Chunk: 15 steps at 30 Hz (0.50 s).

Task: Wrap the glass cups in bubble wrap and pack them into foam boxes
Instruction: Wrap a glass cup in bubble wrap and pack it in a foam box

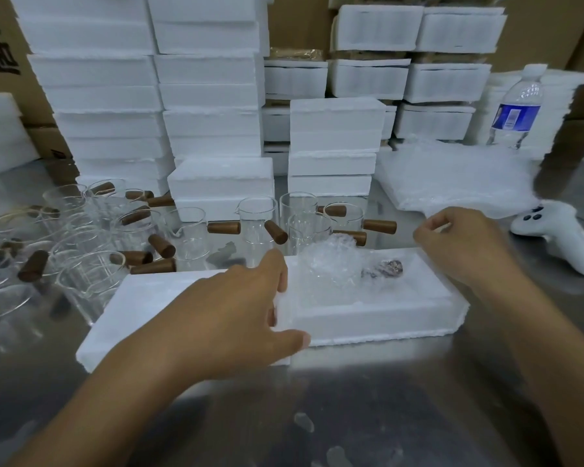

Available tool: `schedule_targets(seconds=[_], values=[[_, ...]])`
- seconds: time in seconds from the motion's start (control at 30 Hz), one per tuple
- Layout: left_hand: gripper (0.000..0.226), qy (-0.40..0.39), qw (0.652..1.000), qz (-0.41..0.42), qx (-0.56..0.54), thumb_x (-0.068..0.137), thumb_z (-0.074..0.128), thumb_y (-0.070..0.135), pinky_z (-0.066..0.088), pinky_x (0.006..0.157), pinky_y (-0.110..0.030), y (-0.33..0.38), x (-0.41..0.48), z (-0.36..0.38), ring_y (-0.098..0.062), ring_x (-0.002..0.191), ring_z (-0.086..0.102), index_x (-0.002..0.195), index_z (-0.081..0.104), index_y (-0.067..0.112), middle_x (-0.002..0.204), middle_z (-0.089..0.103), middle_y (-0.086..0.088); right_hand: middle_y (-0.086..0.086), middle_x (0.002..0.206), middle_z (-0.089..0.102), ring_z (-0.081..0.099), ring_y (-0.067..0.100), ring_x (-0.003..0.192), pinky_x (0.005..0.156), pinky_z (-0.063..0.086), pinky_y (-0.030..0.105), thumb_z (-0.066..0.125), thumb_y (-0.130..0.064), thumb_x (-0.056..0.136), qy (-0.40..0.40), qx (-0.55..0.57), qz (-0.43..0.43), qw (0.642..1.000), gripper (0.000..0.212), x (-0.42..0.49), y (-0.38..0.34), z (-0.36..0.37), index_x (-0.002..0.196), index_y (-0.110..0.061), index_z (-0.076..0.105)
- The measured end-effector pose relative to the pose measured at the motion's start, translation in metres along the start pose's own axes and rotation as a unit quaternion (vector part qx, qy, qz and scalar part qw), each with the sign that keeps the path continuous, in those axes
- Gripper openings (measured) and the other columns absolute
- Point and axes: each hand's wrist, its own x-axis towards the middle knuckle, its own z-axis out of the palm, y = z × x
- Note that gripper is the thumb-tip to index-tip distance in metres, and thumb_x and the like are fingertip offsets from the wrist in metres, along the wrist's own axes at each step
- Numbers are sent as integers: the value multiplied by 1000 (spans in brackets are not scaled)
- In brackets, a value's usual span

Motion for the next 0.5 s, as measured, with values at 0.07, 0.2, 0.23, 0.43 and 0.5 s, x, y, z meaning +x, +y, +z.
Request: schedule_targets(seconds=[0.07,0.2,0.23,0.43,0.5], values=[[40,13,1000,0,-10,73,58,63,44,56,-22,-1,0,0,-3,67,54,90,27,43,76,56,16,-2,77,62,52,11,67,53,35,25,55,-27,83,-11,-9,10,1000,13,1,3,1,78,-18,63],[24,69,997,1,-32,69,39,59,46,60,-27,3,-9,-15,-3,68,52,88,27,50,74,56,15,15,79,65,52,22,65,63,44,29,52,-22,84,-39,-36,22,998,28,2,6,3,92,1,66],[23,92,995,-1,-37,68,36,57,48,60,-30,3,-11,-19,-3,66,53,88,28,49,72,59,13,18,86,66,54,24,68,68,47,31,52,-22,84,-44,-36,24,998,29,3,6,4,93,2,66],[12,276,957,5,-86,70,41,49,38,49,-30,2,-21,-46,-3,62,55,78,38,40,69,63,21,11,85,68,60,22,69,61,46,28,59,-29,84,-97,10,52,994,31,5,7,3,92,0,67],[13,337,931,2,-142,66,44,49,34,46,-27,-3,-19,-54,0,52,54,75,43,40,65,62,22,6,72,60,52,18,60,54,38,25,63,-33,85,-148,29,68,986,34,4,5,0,93,0,67]])
